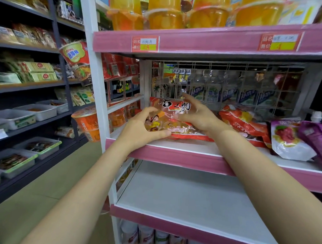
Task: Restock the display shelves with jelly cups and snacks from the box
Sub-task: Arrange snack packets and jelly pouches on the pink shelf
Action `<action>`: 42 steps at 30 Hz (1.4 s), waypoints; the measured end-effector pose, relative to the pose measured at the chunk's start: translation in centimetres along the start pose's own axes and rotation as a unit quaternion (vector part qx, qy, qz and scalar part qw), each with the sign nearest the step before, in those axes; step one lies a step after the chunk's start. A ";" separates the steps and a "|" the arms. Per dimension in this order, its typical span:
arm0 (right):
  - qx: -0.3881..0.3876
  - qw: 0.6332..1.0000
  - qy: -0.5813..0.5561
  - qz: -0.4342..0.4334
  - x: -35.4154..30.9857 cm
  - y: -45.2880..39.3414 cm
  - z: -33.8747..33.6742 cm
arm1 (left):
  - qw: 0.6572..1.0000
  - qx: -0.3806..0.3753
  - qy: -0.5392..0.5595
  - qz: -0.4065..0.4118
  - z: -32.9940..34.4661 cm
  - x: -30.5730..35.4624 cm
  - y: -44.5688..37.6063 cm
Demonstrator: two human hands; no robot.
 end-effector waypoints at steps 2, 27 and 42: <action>0.043 0.998 0.027 -0.044 -0.9 0.6 -1.1 | 1.000 0.000 -0.003 0.000 0.0 -0.2 -0.1; 0.001 0.928 0.372 -0.023 -0.4 1.0 2.0 | 0.995 -0.038 -0.081 0.037 0.5 -0.5 -0.4; -0.034 0.868 0.491 0.070 0.3 2.4 -2.7 | 0.995 -0.049 -0.085 0.029 0.2 -0.3 -0.4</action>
Point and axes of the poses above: each hand's wrist, its own y-axis away from the middle knuckle, its own z-axis out of the palm, x = y × z, the point moved 6 cm from there along -y, towards the middle knuckle, and after that the axes turned 12 degrees about z, right-handed, at the moved point
